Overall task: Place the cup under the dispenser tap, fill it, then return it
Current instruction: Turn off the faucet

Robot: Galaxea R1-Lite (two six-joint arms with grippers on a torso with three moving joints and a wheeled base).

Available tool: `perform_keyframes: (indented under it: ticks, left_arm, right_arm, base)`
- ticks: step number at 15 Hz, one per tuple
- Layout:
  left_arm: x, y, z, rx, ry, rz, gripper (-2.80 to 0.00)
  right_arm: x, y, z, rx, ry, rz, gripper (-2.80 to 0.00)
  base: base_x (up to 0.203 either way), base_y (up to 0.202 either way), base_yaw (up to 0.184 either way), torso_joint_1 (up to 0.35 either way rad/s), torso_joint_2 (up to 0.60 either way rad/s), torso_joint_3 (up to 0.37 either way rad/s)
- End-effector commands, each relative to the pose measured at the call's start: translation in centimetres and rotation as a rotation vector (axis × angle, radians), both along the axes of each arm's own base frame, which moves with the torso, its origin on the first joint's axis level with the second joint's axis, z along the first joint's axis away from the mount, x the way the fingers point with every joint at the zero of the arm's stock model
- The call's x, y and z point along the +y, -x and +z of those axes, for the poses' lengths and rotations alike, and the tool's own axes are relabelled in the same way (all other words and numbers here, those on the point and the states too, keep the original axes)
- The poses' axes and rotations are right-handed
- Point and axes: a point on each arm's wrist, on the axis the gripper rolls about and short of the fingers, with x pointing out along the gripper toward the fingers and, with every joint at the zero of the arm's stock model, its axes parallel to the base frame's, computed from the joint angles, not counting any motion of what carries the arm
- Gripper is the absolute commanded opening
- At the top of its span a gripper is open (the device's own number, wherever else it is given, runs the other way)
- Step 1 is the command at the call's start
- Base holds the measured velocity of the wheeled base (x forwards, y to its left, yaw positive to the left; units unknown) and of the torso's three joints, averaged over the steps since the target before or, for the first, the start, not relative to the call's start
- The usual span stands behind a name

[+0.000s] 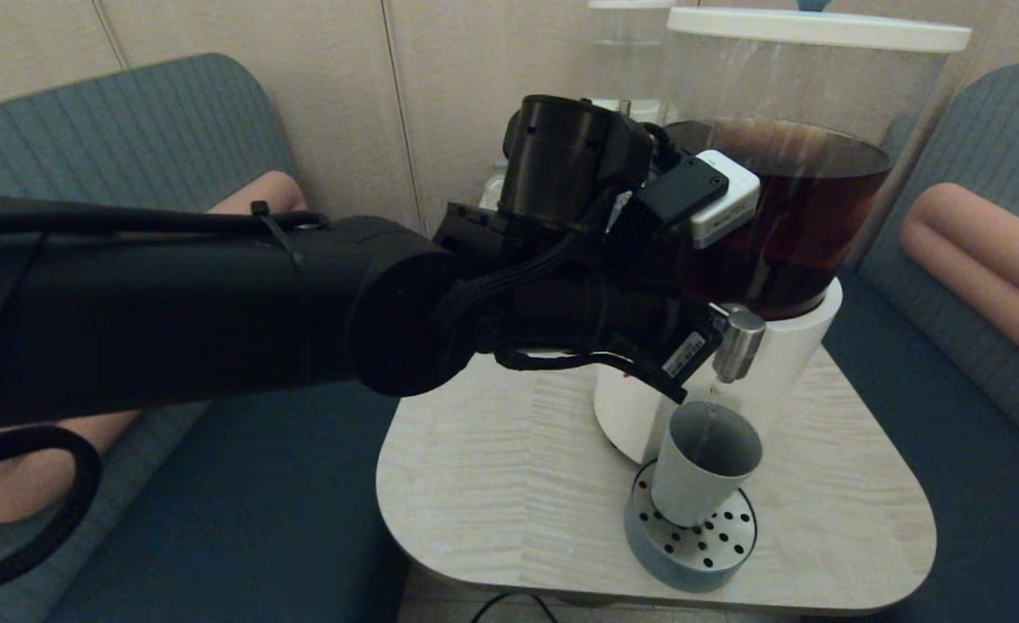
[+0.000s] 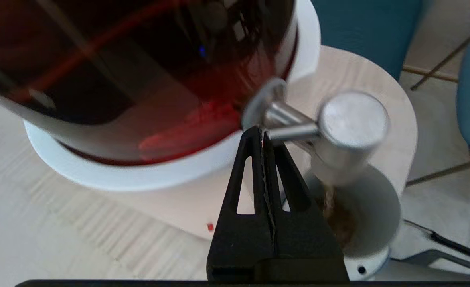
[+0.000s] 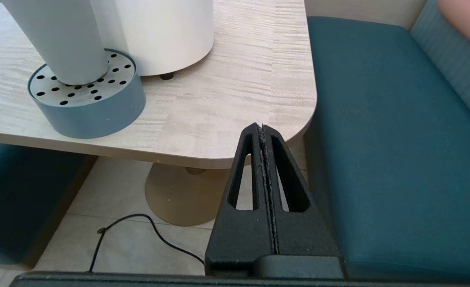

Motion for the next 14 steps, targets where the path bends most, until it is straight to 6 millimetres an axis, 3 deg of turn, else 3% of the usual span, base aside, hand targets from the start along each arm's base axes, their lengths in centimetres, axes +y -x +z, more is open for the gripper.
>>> perform_keyframes:
  ticks: [1,14]
  left_arm:
    - [-0.4,-0.4,-0.3,-0.002,-0.001,-0.001,-2.8]
    - [-1.7,-1.6,-0.4,-0.035,0.009,0.021,-2.8]
  right_arm:
    - [0.0,0.0,0.0,-0.001,0.0,0.001,-2.8]
    - [0.0,0.0,0.0,-0.001,0.0,0.001,-2.8]
  base:
    - [0.0,0.0,0.0,0.0,0.0,0.0]
    - [0.0,0.0,0.0,0.0,0.0,0.0]
